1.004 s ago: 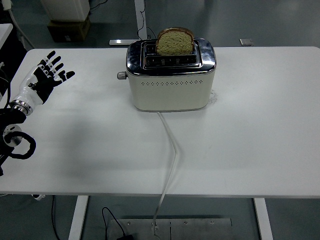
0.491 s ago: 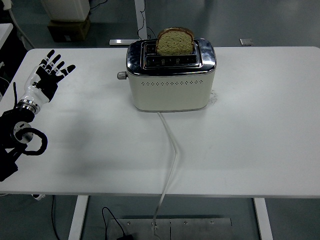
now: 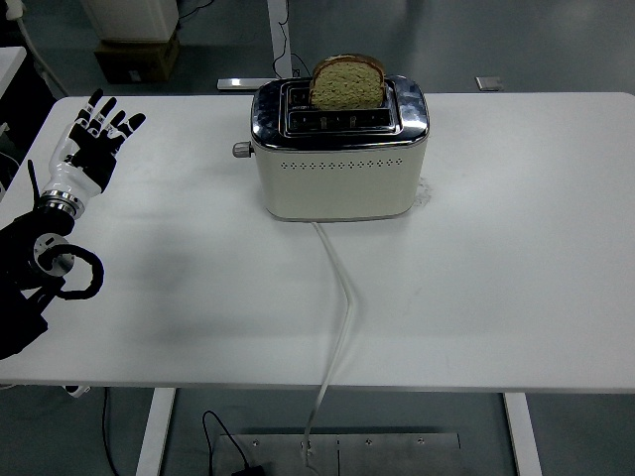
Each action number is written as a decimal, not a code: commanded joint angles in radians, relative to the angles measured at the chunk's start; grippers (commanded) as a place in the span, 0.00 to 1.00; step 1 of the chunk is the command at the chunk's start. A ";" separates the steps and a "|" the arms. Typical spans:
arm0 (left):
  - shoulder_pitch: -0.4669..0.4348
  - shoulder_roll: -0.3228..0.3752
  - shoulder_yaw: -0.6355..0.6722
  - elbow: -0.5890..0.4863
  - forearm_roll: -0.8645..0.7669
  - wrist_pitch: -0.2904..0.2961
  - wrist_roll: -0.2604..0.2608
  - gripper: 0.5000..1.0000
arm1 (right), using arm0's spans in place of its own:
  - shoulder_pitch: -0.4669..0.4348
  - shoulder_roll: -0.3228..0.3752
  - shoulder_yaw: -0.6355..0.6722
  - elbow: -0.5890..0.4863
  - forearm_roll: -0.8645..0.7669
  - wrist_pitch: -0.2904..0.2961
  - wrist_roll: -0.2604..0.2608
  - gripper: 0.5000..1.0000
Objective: Press down toaster
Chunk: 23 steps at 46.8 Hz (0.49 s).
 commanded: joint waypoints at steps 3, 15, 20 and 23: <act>-0.012 -0.012 -0.003 0.030 0.000 0.000 0.000 1.00 | 0.000 0.000 0.000 0.000 0.000 0.000 0.000 1.00; -0.016 -0.078 -0.091 0.080 -0.001 0.000 0.000 1.00 | 0.000 0.000 0.000 0.000 0.000 0.000 0.000 1.00; -0.016 -0.099 -0.108 0.108 -0.001 -0.002 0.000 1.00 | 0.000 0.000 0.000 0.000 0.000 0.000 0.000 1.00; -0.015 -0.108 -0.108 0.110 -0.001 -0.002 0.000 1.00 | 0.000 0.000 0.000 0.000 0.000 0.000 0.000 1.00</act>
